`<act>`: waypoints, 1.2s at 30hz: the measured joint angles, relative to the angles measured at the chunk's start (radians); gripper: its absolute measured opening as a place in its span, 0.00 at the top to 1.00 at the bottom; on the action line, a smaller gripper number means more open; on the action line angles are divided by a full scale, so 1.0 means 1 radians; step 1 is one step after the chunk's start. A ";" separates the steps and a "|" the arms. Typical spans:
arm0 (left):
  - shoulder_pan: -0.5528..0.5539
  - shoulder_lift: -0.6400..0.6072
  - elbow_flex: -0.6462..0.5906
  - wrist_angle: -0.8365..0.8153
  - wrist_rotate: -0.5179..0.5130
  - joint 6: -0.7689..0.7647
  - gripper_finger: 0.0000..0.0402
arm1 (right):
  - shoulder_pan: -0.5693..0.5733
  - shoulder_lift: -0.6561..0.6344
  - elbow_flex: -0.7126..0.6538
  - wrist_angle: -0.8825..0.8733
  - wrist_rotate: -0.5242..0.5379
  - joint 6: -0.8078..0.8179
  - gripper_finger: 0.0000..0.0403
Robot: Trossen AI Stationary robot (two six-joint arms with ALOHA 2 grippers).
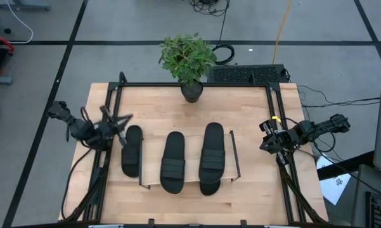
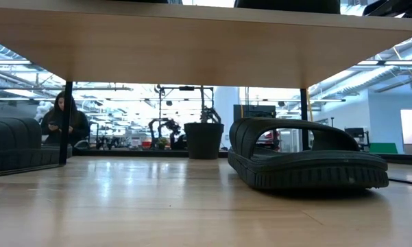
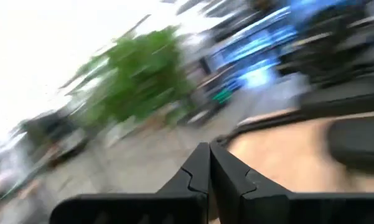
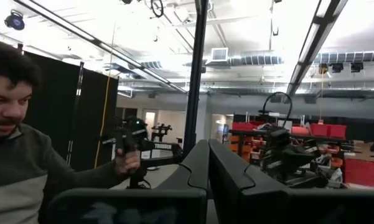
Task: Pick and place slides into the shelf
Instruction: Put the black slipper under the shelf
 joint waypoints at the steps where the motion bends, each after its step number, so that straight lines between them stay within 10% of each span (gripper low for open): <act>1: 0.011 0.001 0.000 0.033 -0.046 -0.001 0.96 | 0.000 0.000 0.000 0.000 0.000 0.000 1.00; 21: 0.617 -0.057 -0.093 0.067 0.073 -0.436 0.81 | 0.000 0.001 0.000 0.023 0.049 -0.064 1.00; 29: 0.563 -0.054 -0.054 0.078 0.584 -0.317 0.81 | 0.000 0.001 0.000 0.021 0.047 -0.023 1.00; 36: 0.465 0.028 0.101 -0.119 0.178 -0.132 0.76 | 0.000 0.001 0.000 0.015 0.047 -0.015 1.00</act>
